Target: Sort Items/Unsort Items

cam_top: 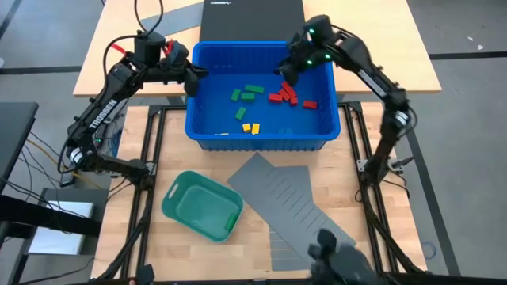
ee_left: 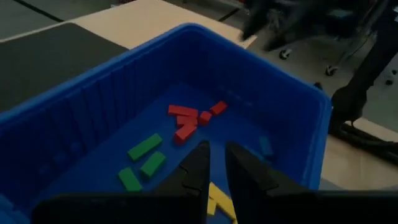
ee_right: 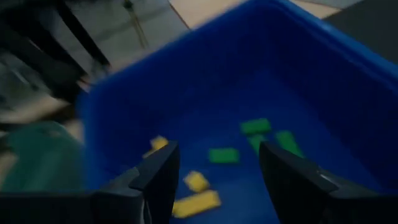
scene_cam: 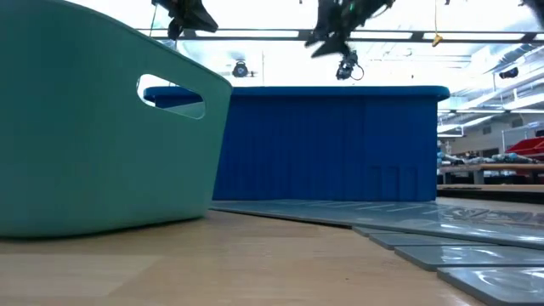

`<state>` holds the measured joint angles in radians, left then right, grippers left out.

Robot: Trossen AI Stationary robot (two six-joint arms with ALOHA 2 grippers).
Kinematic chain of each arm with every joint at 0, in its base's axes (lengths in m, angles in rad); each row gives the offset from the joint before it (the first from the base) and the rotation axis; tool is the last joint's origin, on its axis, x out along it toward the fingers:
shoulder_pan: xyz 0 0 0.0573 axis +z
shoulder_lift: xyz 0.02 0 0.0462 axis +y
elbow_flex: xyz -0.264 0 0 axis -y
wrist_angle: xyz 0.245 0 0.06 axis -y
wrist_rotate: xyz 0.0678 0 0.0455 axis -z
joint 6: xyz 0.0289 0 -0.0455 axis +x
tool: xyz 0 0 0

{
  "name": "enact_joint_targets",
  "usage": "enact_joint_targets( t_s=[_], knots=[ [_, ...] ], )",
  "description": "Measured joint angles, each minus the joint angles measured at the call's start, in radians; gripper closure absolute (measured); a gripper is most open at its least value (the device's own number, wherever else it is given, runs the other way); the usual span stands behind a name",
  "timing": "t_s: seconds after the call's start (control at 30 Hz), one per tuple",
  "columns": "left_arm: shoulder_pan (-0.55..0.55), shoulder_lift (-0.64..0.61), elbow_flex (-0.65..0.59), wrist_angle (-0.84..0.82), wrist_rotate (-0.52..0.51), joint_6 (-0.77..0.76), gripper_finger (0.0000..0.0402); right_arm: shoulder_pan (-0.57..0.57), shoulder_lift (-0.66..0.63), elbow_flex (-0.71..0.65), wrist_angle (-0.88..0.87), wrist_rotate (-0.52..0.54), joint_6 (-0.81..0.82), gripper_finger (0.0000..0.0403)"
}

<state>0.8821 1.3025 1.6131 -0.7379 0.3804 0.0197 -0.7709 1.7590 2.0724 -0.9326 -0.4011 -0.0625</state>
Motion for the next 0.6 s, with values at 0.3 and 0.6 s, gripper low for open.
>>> enact_joint_targets(
  t_s=[0.3,0.6],
  knots=[
    [-0.061,0.000,0.000,-0.275,-0.012,0.024,0.0342,-0.077,0.232,0.043,-0.078,0.048,-0.243,0.0160],
    [-0.195,0.000,0.000,-0.684,-0.023,0.050,0.0306,-0.073,0.299,0.041,-0.067,0.105,-0.302,0.0131]
  ],
)
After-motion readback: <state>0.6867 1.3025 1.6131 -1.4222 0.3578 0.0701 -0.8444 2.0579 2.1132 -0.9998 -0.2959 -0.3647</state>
